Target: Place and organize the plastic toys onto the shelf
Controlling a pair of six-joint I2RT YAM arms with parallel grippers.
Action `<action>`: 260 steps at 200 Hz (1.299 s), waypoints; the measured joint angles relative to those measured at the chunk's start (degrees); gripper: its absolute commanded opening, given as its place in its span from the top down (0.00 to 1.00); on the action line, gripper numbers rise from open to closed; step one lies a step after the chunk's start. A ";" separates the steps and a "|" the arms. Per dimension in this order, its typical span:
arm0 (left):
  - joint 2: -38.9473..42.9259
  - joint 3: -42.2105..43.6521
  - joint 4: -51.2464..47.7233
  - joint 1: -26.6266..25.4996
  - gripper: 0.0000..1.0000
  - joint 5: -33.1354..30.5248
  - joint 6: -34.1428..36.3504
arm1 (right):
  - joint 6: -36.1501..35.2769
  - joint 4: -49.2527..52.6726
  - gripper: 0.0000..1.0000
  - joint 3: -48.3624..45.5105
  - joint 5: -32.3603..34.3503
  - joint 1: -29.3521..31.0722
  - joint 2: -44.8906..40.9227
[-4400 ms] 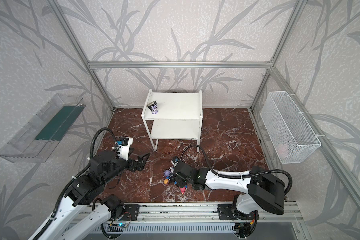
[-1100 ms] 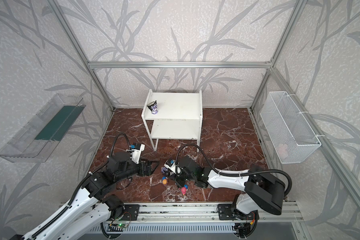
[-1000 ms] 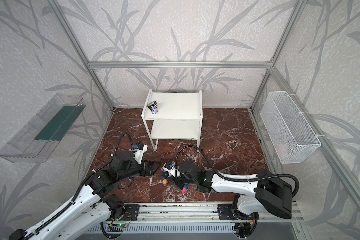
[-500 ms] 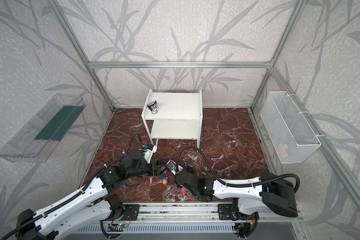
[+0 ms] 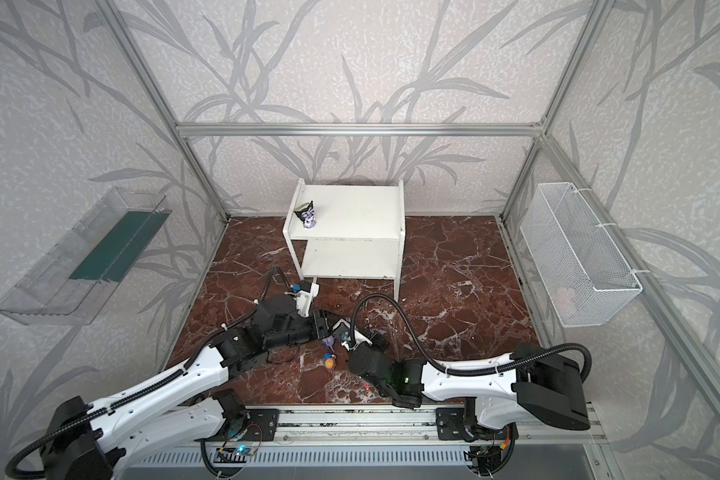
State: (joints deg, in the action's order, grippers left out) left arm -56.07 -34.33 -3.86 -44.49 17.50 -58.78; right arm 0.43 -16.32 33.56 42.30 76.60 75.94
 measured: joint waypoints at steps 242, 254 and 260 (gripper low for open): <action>-0.87 -1.07 -1.09 -0.09 1.00 0.44 1.16 | 1.64 -2.60 0.31 -2.93 -1.90 0.44 -1.79; -0.74 -1.07 -1.75 -0.09 1.00 0.39 1.86 | 2.01 -2.10 0.25 -3.37 -3.78 0.31 -2.91; -0.66 -1.07 -2.16 -0.09 1.00 0.37 2.34 | 2.49 -1.55 0.22 -3.54 -5.35 -0.15 -3.80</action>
State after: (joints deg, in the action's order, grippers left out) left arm -56.73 -35.40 -6.02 -44.58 17.87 -56.45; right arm 2.92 -17.87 30.02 36.95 76.44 72.14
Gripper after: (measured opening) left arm 0.048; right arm 0.728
